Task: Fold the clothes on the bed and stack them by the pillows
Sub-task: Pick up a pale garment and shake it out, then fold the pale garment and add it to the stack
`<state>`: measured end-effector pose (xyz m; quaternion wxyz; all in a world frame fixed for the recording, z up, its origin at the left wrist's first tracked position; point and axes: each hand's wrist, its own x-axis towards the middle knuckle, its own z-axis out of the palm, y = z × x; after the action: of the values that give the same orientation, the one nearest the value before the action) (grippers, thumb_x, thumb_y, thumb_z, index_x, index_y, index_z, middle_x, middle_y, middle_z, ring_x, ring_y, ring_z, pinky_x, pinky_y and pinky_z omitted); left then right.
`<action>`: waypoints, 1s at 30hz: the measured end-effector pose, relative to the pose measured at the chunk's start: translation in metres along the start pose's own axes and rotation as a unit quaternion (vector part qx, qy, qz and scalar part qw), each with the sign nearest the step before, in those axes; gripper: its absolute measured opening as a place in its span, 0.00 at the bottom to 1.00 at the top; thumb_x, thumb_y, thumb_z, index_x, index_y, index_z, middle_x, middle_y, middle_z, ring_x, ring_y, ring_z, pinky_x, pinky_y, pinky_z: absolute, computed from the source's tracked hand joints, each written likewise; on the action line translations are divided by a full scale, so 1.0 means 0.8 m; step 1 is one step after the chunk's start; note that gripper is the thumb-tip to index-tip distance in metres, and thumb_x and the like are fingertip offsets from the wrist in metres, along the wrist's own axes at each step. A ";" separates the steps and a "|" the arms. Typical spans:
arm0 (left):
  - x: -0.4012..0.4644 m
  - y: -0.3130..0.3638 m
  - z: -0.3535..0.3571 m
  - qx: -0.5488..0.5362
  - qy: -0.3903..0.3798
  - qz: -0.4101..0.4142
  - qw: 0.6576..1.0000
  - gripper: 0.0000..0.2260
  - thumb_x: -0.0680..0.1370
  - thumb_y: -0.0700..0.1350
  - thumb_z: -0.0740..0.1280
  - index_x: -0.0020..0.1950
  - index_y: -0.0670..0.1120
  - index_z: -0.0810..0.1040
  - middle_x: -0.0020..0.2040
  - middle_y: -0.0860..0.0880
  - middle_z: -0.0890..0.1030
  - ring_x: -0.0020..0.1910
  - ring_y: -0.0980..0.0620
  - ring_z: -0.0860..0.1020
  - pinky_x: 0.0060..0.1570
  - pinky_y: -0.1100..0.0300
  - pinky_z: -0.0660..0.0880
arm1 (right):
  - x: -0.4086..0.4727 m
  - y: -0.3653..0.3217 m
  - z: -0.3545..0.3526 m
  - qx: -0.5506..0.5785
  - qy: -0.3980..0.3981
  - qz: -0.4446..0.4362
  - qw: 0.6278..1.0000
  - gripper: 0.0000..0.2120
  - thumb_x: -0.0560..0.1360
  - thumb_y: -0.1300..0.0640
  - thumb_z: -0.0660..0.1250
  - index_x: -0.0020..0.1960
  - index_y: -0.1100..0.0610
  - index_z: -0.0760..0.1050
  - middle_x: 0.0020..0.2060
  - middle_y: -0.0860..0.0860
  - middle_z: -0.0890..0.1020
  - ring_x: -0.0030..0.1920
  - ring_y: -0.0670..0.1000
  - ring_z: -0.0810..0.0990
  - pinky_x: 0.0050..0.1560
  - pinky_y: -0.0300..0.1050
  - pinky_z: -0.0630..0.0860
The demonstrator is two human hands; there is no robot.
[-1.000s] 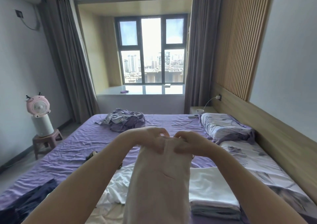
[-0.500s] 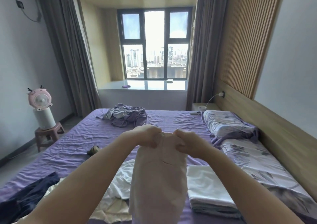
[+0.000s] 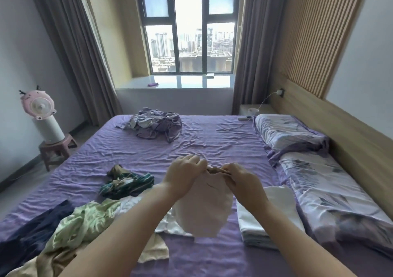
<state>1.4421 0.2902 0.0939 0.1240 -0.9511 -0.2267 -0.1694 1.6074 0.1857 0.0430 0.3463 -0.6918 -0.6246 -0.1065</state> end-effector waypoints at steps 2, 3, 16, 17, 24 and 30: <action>-0.022 0.003 0.013 -0.007 0.023 0.022 0.999 0.03 0.67 0.43 0.65 0.37 0.47 0.79 0.33 0.50 0.78 0.34 0.50 0.80 0.31 0.62 0.75 | -0.017 0.002 0.009 -0.002 -0.016 -0.021 1.000 0.07 0.72 0.57 0.71 0.49 0.57 0.77 0.41 0.51 0.81 0.37 0.55 0.81 0.31 0.39 0.70; -0.036 0.005 0.026 -0.010 0.027 0.024 0.999 0.04 0.64 0.42 0.71 0.36 0.47 0.79 0.33 0.50 0.78 0.33 0.50 0.80 0.30 0.62 0.75 | -0.029 0.003 0.015 -0.002 -0.027 -0.022 0.999 0.08 0.71 0.58 0.72 0.49 0.58 0.78 0.42 0.51 0.82 0.36 0.56 0.81 0.29 0.40 0.72; -0.296 0.140 0.220 -0.142 -0.397 0.075 0.904 0.09 0.71 0.41 0.66 0.51 0.45 0.77 0.49 0.46 0.79 0.49 0.48 0.78 0.44 0.55 0.74 | -0.353 -0.021 0.140 0.027 -0.388 0.101 0.916 0.06 0.67 0.61 0.69 0.44 0.59 0.76 0.42 0.52 0.80 0.39 0.57 0.79 0.32 0.47 0.71; -0.311 0.148 0.236 -0.158 -0.431 0.065 0.886 0.11 0.74 0.38 0.61 0.57 0.42 0.73 0.55 0.43 0.76 0.55 0.43 0.74 0.50 0.50 0.71 | -0.369 -0.021 0.148 0.021 -0.411 0.116 0.904 0.06 0.71 0.61 0.65 0.48 0.60 0.75 0.46 0.54 0.79 0.43 0.59 0.78 0.36 0.50 0.71; -0.356 0.176 0.286 -0.251 -0.522 -0.025 0.814 0.17 0.73 0.50 0.61 0.60 0.46 0.72 0.57 0.46 0.74 0.57 0.44 0.73 0.50 0.52 0.71 | -0.434 -0.017 0.183 0.005 -0.492 0.115 0.863 0.09 0.76 0.58 0.57 0.54 0.57 0.72 0.54 0.54 0.74 0.50 0.59 0.75 0.43 0.50 0.70; -0.359 0.161 0.344 -0.268 -0.521 -0.167 0.793 0.17 0.77 0.46 0.57 0.66 0.47 0.70 0.63 0.47 0.72 0.61 0.44 0.72 0.57 0.51 0.72 | -0.464 0.000 0.214 0.031 -0.592 0.074 0.802 0.22 0.74 0.42 0.59 0.63 0.54 0.69 0.63 0.51 0.70 0.61 0.54 0.70 0.57 0.45 0.69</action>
<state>1.3352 0.1529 -0.2863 -0.3027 -0.8378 -0.3578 0.2801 1.4857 -0.0032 -0.2987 -0.0633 -0.6535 -0.6578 0.3691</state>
